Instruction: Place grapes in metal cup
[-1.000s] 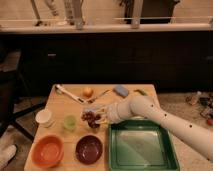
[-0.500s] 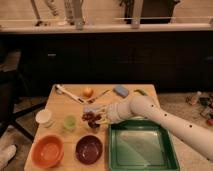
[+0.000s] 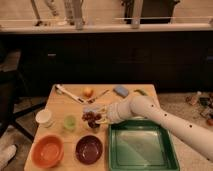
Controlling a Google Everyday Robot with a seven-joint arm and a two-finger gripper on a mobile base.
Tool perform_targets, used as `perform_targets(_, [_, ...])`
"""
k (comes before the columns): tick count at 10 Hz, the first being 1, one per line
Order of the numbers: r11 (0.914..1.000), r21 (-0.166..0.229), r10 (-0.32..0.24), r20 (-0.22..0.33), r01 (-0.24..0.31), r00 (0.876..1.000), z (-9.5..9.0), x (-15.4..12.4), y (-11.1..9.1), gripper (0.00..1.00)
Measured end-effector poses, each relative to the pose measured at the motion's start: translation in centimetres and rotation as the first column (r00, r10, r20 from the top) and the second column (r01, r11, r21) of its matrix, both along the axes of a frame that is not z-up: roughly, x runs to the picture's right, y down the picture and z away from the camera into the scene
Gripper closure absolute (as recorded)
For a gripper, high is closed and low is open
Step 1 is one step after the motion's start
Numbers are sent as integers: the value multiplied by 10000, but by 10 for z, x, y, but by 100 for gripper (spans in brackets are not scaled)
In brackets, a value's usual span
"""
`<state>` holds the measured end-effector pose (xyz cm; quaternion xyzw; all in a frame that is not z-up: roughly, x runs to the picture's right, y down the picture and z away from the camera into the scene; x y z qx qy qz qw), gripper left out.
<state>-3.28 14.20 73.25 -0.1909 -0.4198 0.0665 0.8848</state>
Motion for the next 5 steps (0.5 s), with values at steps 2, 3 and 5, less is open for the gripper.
perform_targets(2, [10000, 1, -1, -1, 1, 10000, 0, 0, 0, 20])
perform_targets(3, [10000, 0, 0, 0, 0, 10000, 0, 0, 0, 20])
perform_targets(5, [10000, 1, 1, 0, -1, 10000, 0, 0, 0, 20])
